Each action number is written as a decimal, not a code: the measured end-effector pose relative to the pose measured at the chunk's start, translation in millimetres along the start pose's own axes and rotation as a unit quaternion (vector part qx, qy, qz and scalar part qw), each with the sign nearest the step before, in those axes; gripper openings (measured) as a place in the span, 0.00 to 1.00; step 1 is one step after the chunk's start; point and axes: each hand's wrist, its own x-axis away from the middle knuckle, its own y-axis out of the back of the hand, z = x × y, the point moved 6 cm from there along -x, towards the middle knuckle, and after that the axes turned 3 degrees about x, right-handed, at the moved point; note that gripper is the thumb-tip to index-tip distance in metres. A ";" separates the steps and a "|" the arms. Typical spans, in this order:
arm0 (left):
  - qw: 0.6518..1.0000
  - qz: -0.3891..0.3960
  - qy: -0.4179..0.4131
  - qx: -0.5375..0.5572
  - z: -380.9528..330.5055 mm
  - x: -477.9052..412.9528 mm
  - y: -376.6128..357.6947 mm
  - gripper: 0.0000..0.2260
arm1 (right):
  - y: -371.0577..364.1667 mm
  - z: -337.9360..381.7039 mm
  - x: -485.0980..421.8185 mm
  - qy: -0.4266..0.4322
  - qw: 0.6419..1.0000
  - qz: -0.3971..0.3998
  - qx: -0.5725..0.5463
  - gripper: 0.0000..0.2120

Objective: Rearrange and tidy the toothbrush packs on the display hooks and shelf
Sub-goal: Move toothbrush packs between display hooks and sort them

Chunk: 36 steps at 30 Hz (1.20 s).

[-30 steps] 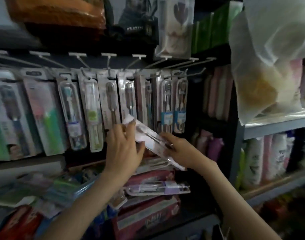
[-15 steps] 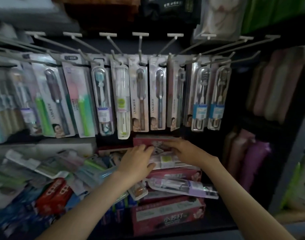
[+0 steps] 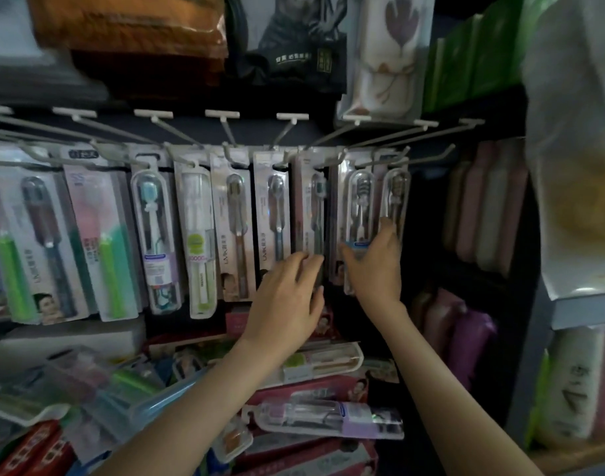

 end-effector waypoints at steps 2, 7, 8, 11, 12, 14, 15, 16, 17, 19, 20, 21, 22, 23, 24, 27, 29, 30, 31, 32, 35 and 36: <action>1.000 -0.003 0.004 -0.002 1.4 -7.0 -2.4 0.20 | -8.7 0.8 -6.1 -0.023 0.999 0.035 0.002 0.38; 1.000 -0.008 0.015 0.015 4.4 -18.5 -4.8 0.21 | -7.3 -3.4 -16.4 -0.059 0.996 0.068 -0.009 0.23; 1.000 -0.011 0.017 0.021 4.3 -19.2 -4.2 0.21 | -1.9 -4.4 -15.3 -0.061 0.996 0.062 -0.032 0.21; 0.999 -0.016 0.030 0.040 1.5 -20.0 -1.5 0.22 | 18.4 -5.0 -5.2 -0.056 0.995 0.033 -0.072 0.20; 0.998 -0.014 0.037 0.052 -1.2 -19.7 -0.7 0.22 | 23.7 -4.9 -1.3 -0.056 0.994 0.027 -0.087 0.20; 0.994 -0.004 0.054 0.092 -8.2 -18.1 1.1 0.23 | 32.2 -4.3 6.8 -0.073 0.987 0.022 -0.142 0.19; 0.991 0.003 0.064 0.114 -11.6 -16.3 2.2 0.23 | 36.7 -3.6 10.9 -0.088 0.981 0.018 -0.171 0.18; 0.988 0.009 0.073 0.134 -14.2 -13.7 3.3 0.23 | 40.4 -3.0 15.3 -0.103 0.976 0.015 -0.194 0.18; 0.985 0.020 0.082 0.153 -15.8 -10.3 4.2 0.23 | 43.6 -0.8 20.8 -0.113 0.972 0.017 -0.207 0.18; 0.977 0.039 0.089 0.191 -17.0 -1.2 9.1 0.23 | 46.8 8.6 33.8 -0.101 0.972 0.039 -0.209 0.17; 0.974 0.043 0.089 0.205 -16.2 4.2 14.1 0.23 | 47.1 16.0 40.9 -0.085 0.974 0.051 -0.204 0.16; 0.972 0.046 0.090 0.214 -13.4 10.6 20.3 0.23 | 46.1 24.1 48.4 -0.066 0.976 0.062 -0.198 0.16; 0.971 0.045 0.092 0.218 -8.7 17.5 27.7 0.23 | 44.0 33.3 56.3 -0.048 0.978 0.070 -0.192 0.15; 0.971 0.042 0.098 0.214 -2.7 25.2 37.1 0.23 | 40.9 43.7 64.6 -0.029 0.979 0.076 -0.186 0.15; 0.972 0.038 0.107 0.203 5.0 34.1 47.3 0.23 | 36.1 55.4 73.1 -0.012 0.980 0.083 -0.180 0.16; 0.978 0.016 0.129 0.162 34.1 67.2 86.2 0.23 | 14.0 101.4 104.0 0.036 0.977 0.110 -0.180 0.18; 0.979 0.006 0.143 0.144 55.9 90.2 117.7 0.23 | -2.4 139.7 128.1 0.062 0.970 0.133 -0.195 0.19; 0.979 0.003 0.155 0.133 68.2 102.3 135.3 0.23 | -10.5 160.3 140.9 0.073 0.965 0.149 -0.205 0.19; 0.980 -0.004 0.163 0.117 80.9 113.9 154.2 0.22 | -19.3 180.7 153.2 0.084 0.959 0.166 -0.215 0.19; 0.981 -0.012 0.170 0.093 93.9 125.4 174.1 0.22 | -28.4 200.6 165.1 0.094 0.952 0.185 -0.227 0.19; 0.982 -0.037 0.185 -0.002 134.3 158.2 231.3 0.21 | -57.1 251.5 194.8 0.120 0.934 0.237 -0.238 0.17; 0.981 -0.049 0.181 -0.038 147.1 166.8 249.4 0.21 | -65.6 266.9 202.7 0.128 0.931 0.251 -0.231 0.19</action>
